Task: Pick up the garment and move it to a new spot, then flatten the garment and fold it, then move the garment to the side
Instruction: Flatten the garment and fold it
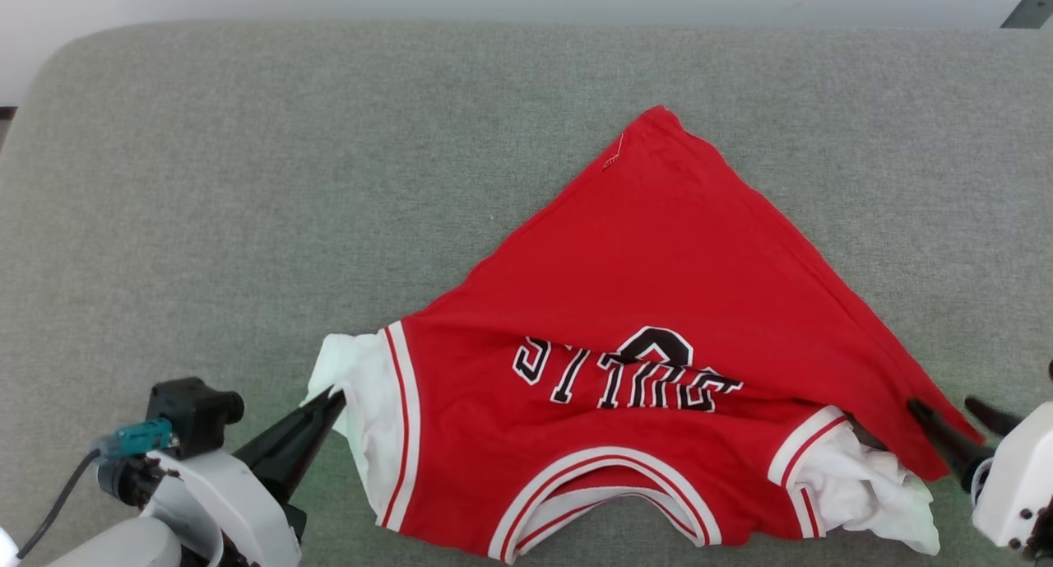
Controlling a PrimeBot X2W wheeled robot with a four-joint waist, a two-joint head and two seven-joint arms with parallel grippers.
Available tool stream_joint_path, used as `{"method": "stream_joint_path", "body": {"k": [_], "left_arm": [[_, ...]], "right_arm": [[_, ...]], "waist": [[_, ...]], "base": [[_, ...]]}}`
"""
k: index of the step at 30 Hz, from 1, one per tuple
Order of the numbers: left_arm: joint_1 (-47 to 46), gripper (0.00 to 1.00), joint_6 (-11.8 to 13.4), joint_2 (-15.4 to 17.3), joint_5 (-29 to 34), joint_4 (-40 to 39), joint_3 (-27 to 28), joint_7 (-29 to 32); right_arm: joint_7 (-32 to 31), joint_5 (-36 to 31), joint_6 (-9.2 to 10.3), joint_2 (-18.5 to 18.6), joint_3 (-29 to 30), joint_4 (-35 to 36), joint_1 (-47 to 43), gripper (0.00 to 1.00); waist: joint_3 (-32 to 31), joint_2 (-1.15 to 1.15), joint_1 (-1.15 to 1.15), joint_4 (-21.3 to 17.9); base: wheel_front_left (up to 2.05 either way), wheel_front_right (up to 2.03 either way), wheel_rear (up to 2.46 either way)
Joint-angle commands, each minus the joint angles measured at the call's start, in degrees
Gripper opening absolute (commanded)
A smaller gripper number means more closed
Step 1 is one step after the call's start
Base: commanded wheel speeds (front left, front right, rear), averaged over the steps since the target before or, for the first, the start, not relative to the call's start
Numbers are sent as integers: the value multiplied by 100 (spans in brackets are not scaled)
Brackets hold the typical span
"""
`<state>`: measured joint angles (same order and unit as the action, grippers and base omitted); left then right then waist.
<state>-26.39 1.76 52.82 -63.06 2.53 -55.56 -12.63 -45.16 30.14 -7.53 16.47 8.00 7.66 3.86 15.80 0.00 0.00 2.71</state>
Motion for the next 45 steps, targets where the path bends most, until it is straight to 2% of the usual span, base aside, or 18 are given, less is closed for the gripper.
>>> {"method": "stream_joint_path", "body": {"k": [1,7,9,12,15,19,27,35,40,45], "left_arm": [[55,0,10,-3,-9,-19,-5,-19],[-1,0,21,-51,68,-86,-41,10],[-41,0,-4,-86,90,-99,-54,21],[-124,0,-57,-160,131,-93,-79,33],[-221,0,-141,-261,187,-40,-110,62],[-387,0,-258,-451,268,68,-173,100],[-681,0,-526,-830,386,399,-269,115],[-878,0,-728,-1167,425,719,-363,65],[-932,0,-799,-1295,412,876,-409,9],[-956,0,-840,-1354,387,985,-433,-28]], "right_arm": [[-64,2,9,-27,34,183,-40,100],[-27,-88,9,108,-97,1137,462,100],[193,-217,9,205,-245,1153,775,100],[631,-423,9,228,-568,813,1371,100],[1077,-521,9,318,-948,173,2050,100],[1546,-510,10,435,-1505,-1050,3014,100],[1905,-410,10,465,-2625,-3578,4707,100],[1589,-442,9,368,-3041,-5599,5715,100],[1269,-431,9,323,-3179,-6390,6027,100],[955,-472,10,306,-3316,-6883,6085,100]], "waist": [[-7,0,0,13],[15,0,0,132],[50,0,0,204],[127,0,0,344],[212,0,0,519],[326,0,0,782],[534,0,0,1273],[707,0,0,1686],[767,0,0,1809],[799,0,0,1846]], "base": [[0,0,0],[0,0,0],[0,0,0],[0,0,0],[0,0,0],[0,0,0],[0,0,0],[0,0,0],[0,0,0],[0,0,0]]}}
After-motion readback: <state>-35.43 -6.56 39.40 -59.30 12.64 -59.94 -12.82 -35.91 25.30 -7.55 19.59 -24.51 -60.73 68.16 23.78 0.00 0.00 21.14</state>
